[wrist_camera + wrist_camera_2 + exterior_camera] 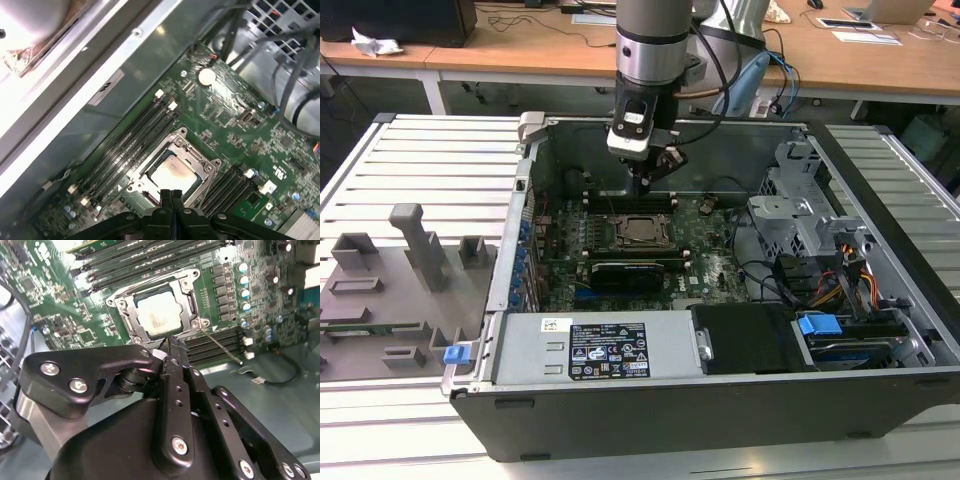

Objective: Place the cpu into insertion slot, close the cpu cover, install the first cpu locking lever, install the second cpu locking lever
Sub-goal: 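Install the first cpu locking lever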

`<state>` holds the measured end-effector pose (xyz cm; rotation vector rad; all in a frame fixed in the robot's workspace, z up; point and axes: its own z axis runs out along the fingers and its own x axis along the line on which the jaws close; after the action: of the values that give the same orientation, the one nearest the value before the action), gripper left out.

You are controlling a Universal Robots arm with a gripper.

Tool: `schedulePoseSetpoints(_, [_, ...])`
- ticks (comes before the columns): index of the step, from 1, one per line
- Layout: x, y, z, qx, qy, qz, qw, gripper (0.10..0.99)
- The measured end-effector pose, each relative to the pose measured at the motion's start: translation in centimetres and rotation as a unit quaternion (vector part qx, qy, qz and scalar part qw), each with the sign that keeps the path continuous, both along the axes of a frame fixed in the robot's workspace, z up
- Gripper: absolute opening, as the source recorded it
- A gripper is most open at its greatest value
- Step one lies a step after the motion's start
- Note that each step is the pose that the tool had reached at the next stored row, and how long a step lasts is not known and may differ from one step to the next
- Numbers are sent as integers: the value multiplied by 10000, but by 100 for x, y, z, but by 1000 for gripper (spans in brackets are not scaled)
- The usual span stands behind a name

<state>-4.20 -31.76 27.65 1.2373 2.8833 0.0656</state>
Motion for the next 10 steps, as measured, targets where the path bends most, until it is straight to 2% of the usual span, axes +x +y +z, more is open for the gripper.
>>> schedulePoseSetpoints(3, [0,0,0,0,0,315,9995,106])
schedulePoseSetpoints(4, [0,0,0,0,0,430,9991,106])
schedulePoseSetpoints(5, [0,0,0,0,0,628,9980,106])
schedulePoseSetpoints(7, [0,0,-1,-1,0,984,9951,106])
schedulePoseSetpoints(9, [0,0,-4,0,0,1308,9914,106])
schedulePoseSetpoints(10, [0,0,-6,0,0,1559,9878,106])
